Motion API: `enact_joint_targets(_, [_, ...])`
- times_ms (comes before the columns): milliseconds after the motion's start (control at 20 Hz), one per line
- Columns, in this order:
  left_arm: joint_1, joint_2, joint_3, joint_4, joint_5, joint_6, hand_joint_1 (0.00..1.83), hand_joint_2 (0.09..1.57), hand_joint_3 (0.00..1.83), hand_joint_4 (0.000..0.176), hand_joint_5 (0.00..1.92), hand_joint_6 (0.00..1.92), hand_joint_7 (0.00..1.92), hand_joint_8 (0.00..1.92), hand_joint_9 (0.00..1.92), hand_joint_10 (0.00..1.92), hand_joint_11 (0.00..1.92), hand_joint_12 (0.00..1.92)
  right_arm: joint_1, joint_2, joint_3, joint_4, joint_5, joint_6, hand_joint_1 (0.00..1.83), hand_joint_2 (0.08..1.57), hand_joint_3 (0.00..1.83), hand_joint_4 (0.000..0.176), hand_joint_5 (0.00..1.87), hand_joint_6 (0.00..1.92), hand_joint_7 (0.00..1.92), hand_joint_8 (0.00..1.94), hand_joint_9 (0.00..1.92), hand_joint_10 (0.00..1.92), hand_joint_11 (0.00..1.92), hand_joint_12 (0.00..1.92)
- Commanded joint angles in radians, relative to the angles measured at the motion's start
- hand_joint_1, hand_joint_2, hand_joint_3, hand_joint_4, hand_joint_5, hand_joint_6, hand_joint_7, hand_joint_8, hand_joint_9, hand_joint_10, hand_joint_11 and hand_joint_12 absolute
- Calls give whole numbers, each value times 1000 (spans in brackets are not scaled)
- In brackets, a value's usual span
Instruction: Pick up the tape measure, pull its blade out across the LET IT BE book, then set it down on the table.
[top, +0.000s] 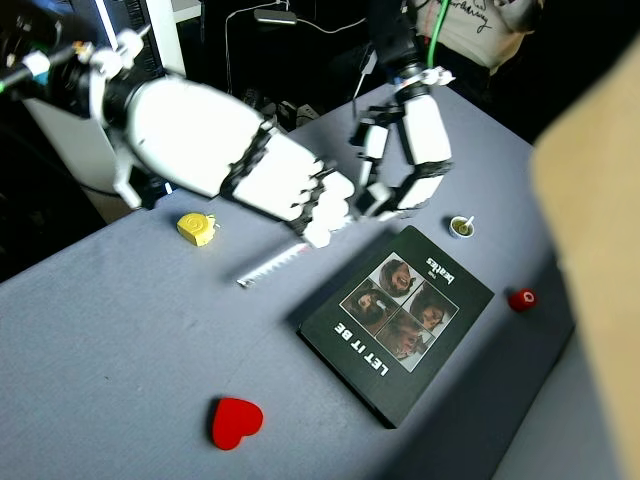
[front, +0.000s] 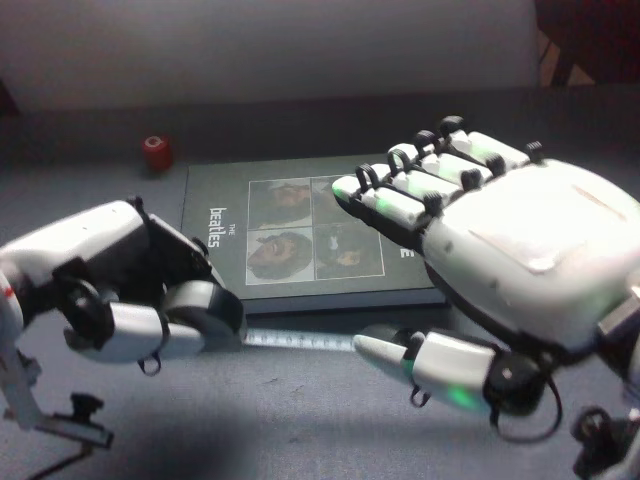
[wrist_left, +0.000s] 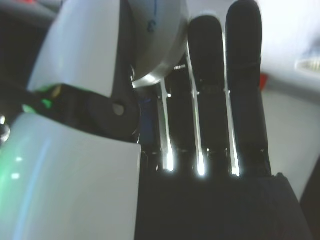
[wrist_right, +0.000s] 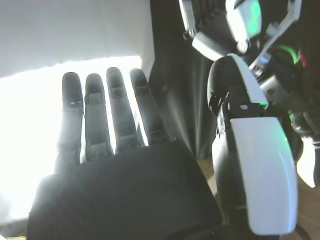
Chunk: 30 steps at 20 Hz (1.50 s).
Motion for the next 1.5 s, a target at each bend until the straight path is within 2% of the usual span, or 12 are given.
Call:
enact_joint_targets(0, [-21, 2, 16, 28, -69, -13, 1391, 1063, 0, 0, 1126, 539, 1121, 781, 950, 1202, 909, 1008, 25, -5, 6, -48, 1, -26, 726, 1113, 0, 0, 313, 34, 322, 20, 249, 29, 0, 828])
enact_joint_targets(100, [-62, -8, 63, 38, -41, -14, 1391, 1064, 0, 0, 1133, 536, 1095, 814, 960, 1193, 910, 1007, 82, -39, 50, 35, -49, -95, 903, 1095, 0, 0, 422, 26, 458, 20, 381, 37, 0, 1052])
enact_joint_targets(200, [-93, -15, 104, 42, -26, -14, 1391, 1065, 0, 0, 1132, 538, 1091, 820, 958, 1195, 910, 1007, 111, -74, 82, 70, -42, -101, 974, 1102, 0, 0, 479, 16, 540, 12, 474, 38, 9, 1174])
enact_joint_targets(500, [-137, -32, 170, 22, -19, -14, 1390, 1066, 0, 0, 1129, 534, 1092, 823, 954, 1202, 912, 1005, 127, -98, 108, 74, 2, -91, 1055, 1158, 15, 0, 538, 25, 601, 22, 546, 50, 63, 1206])
enact_joint_targets(800, [-168, -34, 204, 23, -8, -14, 1388, 1073, 0, 0, 1102, 592, 1069, 861, 946, 1211, 914, 994, 103, -169, 198, 75, 86, -81, 1067, 1168, 9, 0, 614, 42, 659, 32, 605, 65, 115, 1230])
enact_joint_targets(950, [-174, -20, 233, 28, 9, -12, 1388, 1070, 0, 0, 1143, 519, 1062, 863, 949, 1218, 912, 1005, 111, -235, 285, 75, 82, -76, 1068, 1170, 7, 0, 628, 40, 683, 34, 634, 74, 116, 1235])
enact_joint_targets(1450, [-205, -12, 265, 41, 20, -12, 1390, 1067, 0, 0, 1133, 524, 1080, 842, 955, 1204, 927, 1001, 132, -320, 397, 152, 65, -76, 1067, 1172, 0, 0, 652, 20, 725, 19, 660, 70, 130, 1244])
